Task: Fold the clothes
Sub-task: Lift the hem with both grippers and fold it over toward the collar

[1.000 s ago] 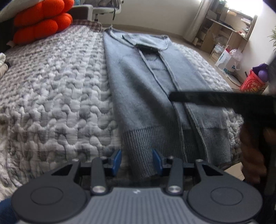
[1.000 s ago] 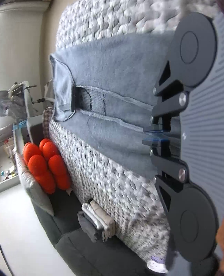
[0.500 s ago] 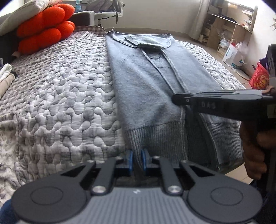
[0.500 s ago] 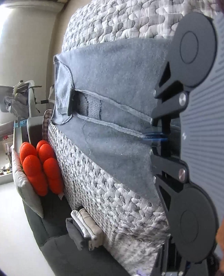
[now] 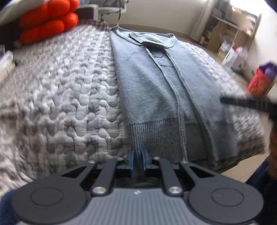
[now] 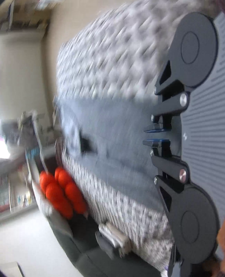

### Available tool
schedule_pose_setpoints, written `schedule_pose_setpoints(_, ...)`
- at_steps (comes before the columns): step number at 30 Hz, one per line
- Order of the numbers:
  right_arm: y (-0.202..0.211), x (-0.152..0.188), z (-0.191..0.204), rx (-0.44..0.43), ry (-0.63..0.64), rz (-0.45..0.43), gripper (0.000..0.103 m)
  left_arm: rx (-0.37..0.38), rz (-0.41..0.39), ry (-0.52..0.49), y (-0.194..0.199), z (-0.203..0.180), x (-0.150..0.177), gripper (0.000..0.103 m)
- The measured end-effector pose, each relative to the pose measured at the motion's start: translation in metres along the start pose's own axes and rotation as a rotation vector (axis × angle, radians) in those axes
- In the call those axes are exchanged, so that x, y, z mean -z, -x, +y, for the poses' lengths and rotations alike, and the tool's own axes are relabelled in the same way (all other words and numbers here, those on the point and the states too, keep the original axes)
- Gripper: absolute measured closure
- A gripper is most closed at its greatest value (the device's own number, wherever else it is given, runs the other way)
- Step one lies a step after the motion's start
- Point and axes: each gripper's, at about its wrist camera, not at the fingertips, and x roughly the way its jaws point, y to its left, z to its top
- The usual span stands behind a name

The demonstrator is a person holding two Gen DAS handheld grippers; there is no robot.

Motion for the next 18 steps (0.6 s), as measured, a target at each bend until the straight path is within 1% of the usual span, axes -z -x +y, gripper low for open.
schedule_pose_setpoints(1, 0.005, 0.004, -0.008, 0.008, -0.036, 0.006, 0.086, 0.014, 0.006, 0.033, 0.001, 0.005, -0.001, 0.084)
schedule_pose_setpoints(2, 0.010, 0.010, -0.015, 0.003, -0.071, 0.007, 0.078, 0.032, 0.001, 0.058, 0.003, 0.010, 0.000, 0.079)
schedule_pose_setpoints(3, 0.016, 0.015, -0.021, -0.003, -0.105, 0.009, 0.069, 0.051, -0.008, 0.079, 0.005, 0.013, 0.001, 0.078)
schedule_pose_setpoints(4, 0.020, 0.020, -0.026, -0.009, -0.133, 0.007, 0.056, 0.072, -0.013, 0.096, 0.007, 0.016, 0.002, 0.074)
schedule_pose_setpoints(5, 0.024, 0.025, -0.029, -0.030, -0.151, 0.010, 0.056, 0.098, -0.015, 0.112, 0.008, 0.018, 0.003, 0.066)
schedule_pose_setpoints(7, 0.031, 0.034, -0.033, -0.074, -0.184, 0.015, 0.056, 0.144, -0.012, 0.143, 0.006, 0.019, 0.005, 0.055)
schedule_pose_setpoints(8, 0.033, 0.037, -0.033, -0.113, -0.188, 0.023, 0.056, 0.157, -0.007, 0.155, 0.004, 0.019, 0.005, 0.055)
schedule_pose_setpoints(10, 0.034, 0.039, -0.032, -0.133, -0.187, 0.038, 0.056, 0.155, 0.003, 0.165, 0.000, 0.017, 0.006, 0.055)
schedule_pose_setpoints(13, 0.032, 0.043, -0.032, -0.121, -0.194, 0.062, 0.056, 0.164, 0.006, 0.176, -0.006, 0.016, 0.007, 0.054)
schedule_pose_setpoints(15, 0.027, 0.045, -0.034, -0.155, -0.222, 0.091, 0.056, 0.178, 0.011, 0.177, -0.011, 0.015, 0.007, 0.052)
schedule_pose_setpoints(16, 0.026, 0.046, -0.034, -0.161, -0.227, 0.104, 0.056, 0.183, 0.010, 0.175, -0.012, 0.014, 0.007, 0.050)
schedule_pose_setpoints(18, 0.028, 0.049, -0.033, -0.152, -0.212, 0.110, 0.056, 0.184, 0.009, 0.171, -0.016, 0.013, 0.007, 0.049)
